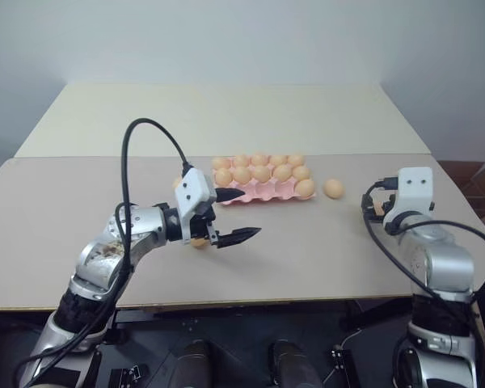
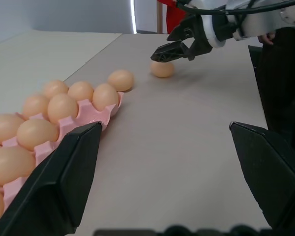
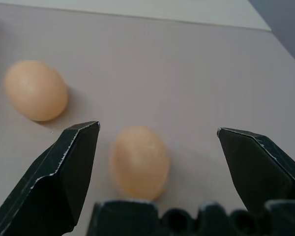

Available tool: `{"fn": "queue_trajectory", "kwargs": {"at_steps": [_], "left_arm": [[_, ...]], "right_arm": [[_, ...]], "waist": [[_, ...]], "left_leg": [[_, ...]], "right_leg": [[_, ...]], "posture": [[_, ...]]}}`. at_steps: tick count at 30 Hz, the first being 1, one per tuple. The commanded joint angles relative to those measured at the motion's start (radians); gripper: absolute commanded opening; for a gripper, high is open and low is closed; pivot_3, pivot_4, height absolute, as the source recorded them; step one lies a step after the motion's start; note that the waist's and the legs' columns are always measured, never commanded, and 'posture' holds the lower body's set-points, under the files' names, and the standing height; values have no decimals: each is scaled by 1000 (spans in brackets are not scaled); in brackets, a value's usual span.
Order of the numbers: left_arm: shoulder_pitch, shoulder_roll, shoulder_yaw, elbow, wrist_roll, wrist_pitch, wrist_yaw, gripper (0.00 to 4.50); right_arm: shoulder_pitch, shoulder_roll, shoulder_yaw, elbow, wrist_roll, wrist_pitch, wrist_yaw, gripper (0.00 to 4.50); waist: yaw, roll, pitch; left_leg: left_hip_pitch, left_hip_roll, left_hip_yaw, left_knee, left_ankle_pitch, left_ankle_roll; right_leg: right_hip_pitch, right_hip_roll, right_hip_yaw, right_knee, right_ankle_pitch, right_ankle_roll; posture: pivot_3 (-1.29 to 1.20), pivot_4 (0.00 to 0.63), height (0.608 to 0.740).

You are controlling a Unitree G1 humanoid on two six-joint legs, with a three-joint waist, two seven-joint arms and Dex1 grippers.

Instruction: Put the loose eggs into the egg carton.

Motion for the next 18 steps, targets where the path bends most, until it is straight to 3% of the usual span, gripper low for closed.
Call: {"fn": "queue_trajectory", "kwargs": {"at_steps": [1, 8, 11, 16, 18], "left_arm": [[-28, -4, -7, -1, 20, -4, -12, 4485], [-4, 22, 15, -4, 30, -5, -26, 4485], [9, 33, 29, -4, 32, -6, -22, 4500], [36, 50, 51, -4, 45, -10, -18, 4500], [52, 62, 65, -3, 48, -11, -20, 4500]], "right_arm": [[-58, -28, -3, 116, -7, -57, 21, 4500], [-139, -41, 27, 300, -12, -123, 63, 4500], [-155, -43, 32, 335, -14, -135, 60, 3905], [-162, -49, 38, 344, -20, -135, 60, 2124], [-160, -52, 40, 330, -24, -124, 60, 1673]], "waist": [[-1, 0, 0], [-2, 0, 0], [-2, 0, 0], [-1, 0, 0], [-1, 0, 0]], "left_leg": [[0, 0, 0, 0, 0, 0], [0, 0, 0, 0, 0, 0], [0, 0, 0, 0, 0, 0], [0, 0, 0, 0, 0, 0], [0, 0, 0, 0, 0, 0]], "right_leg": [[0, 0, 0, 0, 0, 0], [0, 0, 0, 0, 0, 0], [0, 0, 0, 0, 0, 0], [0, 0, 0, 0, 0, 0], [0, 0, 0, 0, 0, 0]], "posture": [[0, 150, 740], [0, 150, 740], [0, 150, 740], [0, 150, 740], [0, 150, 740]]}}
